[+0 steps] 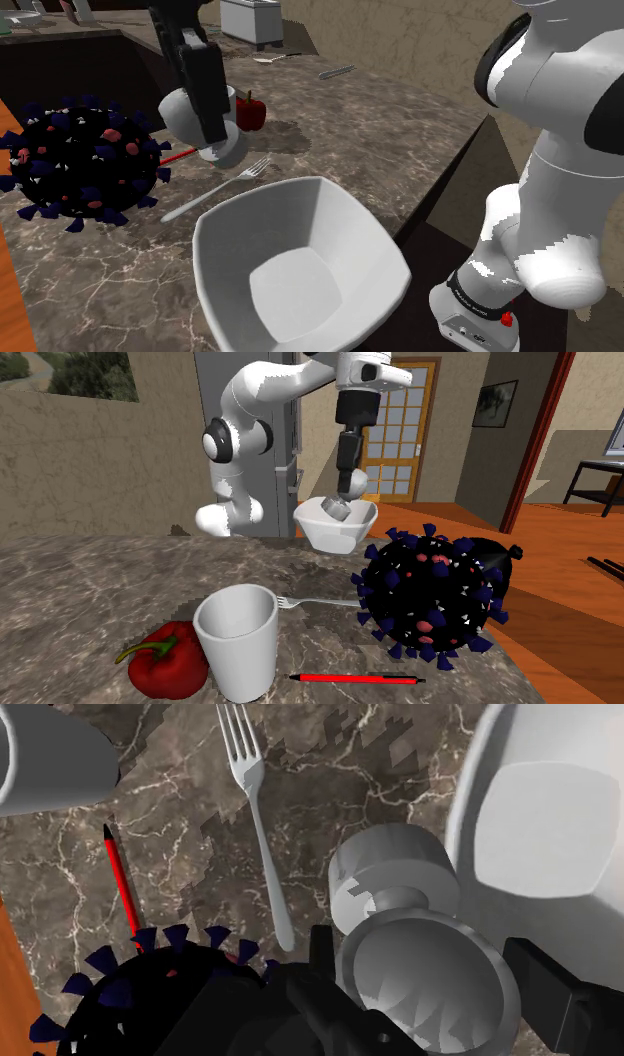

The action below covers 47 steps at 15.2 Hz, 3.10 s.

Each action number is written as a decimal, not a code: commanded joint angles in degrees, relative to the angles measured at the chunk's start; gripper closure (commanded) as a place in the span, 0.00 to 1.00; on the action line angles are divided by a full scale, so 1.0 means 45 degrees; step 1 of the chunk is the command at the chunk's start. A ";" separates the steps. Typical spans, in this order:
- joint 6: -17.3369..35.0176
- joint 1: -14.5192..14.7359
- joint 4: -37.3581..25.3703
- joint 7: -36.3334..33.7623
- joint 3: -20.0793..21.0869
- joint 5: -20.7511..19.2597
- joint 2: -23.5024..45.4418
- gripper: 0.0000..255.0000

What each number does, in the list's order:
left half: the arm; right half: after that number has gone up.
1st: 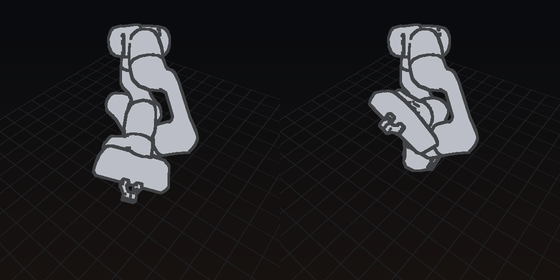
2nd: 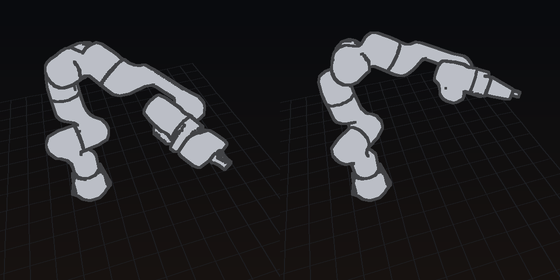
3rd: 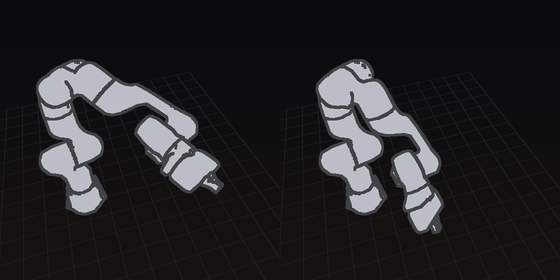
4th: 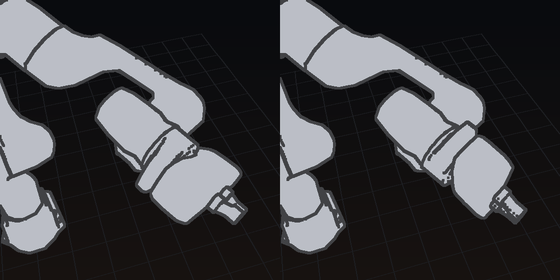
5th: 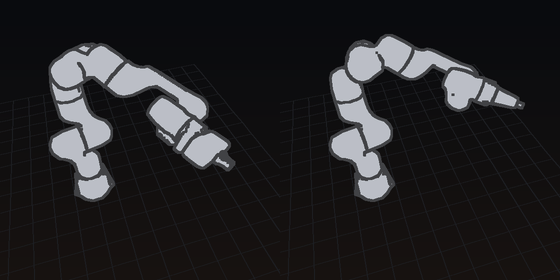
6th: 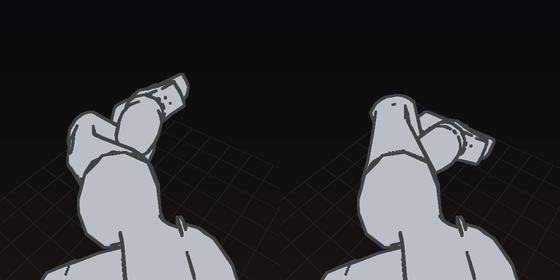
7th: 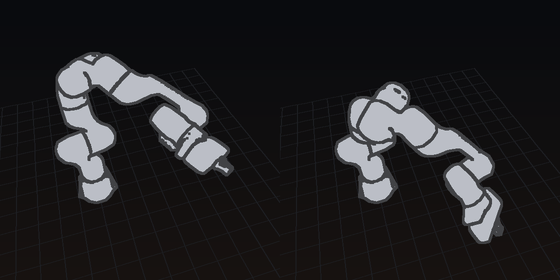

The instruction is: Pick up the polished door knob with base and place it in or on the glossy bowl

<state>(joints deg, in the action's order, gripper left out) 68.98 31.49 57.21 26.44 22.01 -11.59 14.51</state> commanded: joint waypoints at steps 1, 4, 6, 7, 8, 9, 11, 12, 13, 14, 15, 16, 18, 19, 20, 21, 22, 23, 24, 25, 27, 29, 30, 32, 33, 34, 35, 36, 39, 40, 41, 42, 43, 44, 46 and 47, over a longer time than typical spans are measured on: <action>0.0485 -0.0127 0.1606 -0.0334 0.0127 0.0460 -0.1149 1.00; 0.0866 -0.0084 0.3295 -0.0795 0.0281 0.1025 -0.2507 1.00; 0.1018 0.0007 0.4203 -0.1110 0.0394 0.1366 -0.3298 1.00; 0.1070 0.0068 0.4607 -0.1272 0.0453 0.1529 -0.3667 1.00; 0.1108 0.0137 0.4980 -0.1438 0.0515 0.1688 -0.4019 1.00; 0.1135 0.0212 0.5326 -0.1608 0.0581 0.1845 -0.4357 1.00; 0.1356 0.0303 0.6042 -0.1811 0.0651 0.2090 -0.4886 1.00; 0.1556 0.0294 0.6340 -0.1790 0.0627 0.2134 -0.4995 1.00; 0.1754 0.0289 0.6630 -0.1771 0.0604 0.2175 -0.5099 1.00; 0.1948 0.0286 0.6913 -0.1753 0.0583 0.2214 -0.5198 1.00; 0.2141 0.0284 0.7190 -0.1737 0.0563 0.2250 -0.5291 1.00; 0.2331 0.0283 0.7461 -0.1722 0.0545 0.2285 -0.5380 1.00; 0.2706 0.0284 0.7986 -0.1697 0.0514 0.2347 -0.5545 1.00; 0.2891 0.0286 0.8240 -0.1686 0.0500 0.2375 -0.5620 1.00; 0.3075 0.0289 0.8489 -0.1677 0.0488 0.2402 -0.5692 1.00; 0.3257 0.0292 0.8733 -0.1669 0.0477 0.2428 -0.5760 1.00; 0.3438 0.0295 0.8973 -0.1662 0.0468 0.2452 -0.5824 1.00; 0.3678 0.0301 0.9286 -0.1654 0.0457 0.2481 -0.5904 1.00; 0.3679 0.0301 0.9289 -0.1653 0.0456 0.2482 -0.5907 1.00; 0.3678 0.0301 0.9287 -0.1654 0.0456 0.2482 -0.5905 1.00; 0.3678 0.0301 0.9286 -0.1654 0.0456 0.2481 -0.5904 1.00; 0.3678 0.0301 0.9286 -0.1654 0.0457 0.2481 -0.5904 1.00; 0.3678 0.0301 0.9286 -0.1654 0.0457 0.2481 -0.5904 1.00; 0.3678 0.0301 0.9285 -0.1654 0.0457 0.2481 -0.5904 0.00; 0.3677 0.0301 0.9285 -0.1654 0.0457 0.2481 -0.5903 0.00; 0.3677 0.0301 0.9285 -0.1654 0.0457 0.2481 -0.5903 0.00; 0.3677 0.0301 0.9285 -0.1654 0.0457 0.2481 -0.5904 0.00; 0.3678 0.0301 0.9285 -0.1654 0.0457 0.2481 -0.5904 0.00; 0.2762 0.0307 0.8020 -0.1768 0.0559 0.2347 -0.5518 0.00; 0.2289 0.0318 0.7338 -0.1838 0.0625 0.2262 -0.5285 0.00; 0.1907 0.0331 0.6773 -0.1900 0.0684 0.2185 -0.5081 0.00; 0.1907 0.0332 0.6773 -0.1900 0.0683 0.2185 -0.5081 0.00; 0.1908 0.0332 0.6775 -0.1899 0.0683 0.2186 -0.5082 0.00; 0.1907 0.0332 0.6774 -0.1900 0.0683 0.2185 -0.5081 0.00; 0.1907 0.0332 0.6773 -0.1900 0.0683 0.2185 -0.5081 0.00; 0.1907 0.0332 0.6773 -0.1900 0.0683 0.2185 -0.5081 0.00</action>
<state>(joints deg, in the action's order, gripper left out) 77.58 32.99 87.71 17.90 25.09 -1.76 -8.37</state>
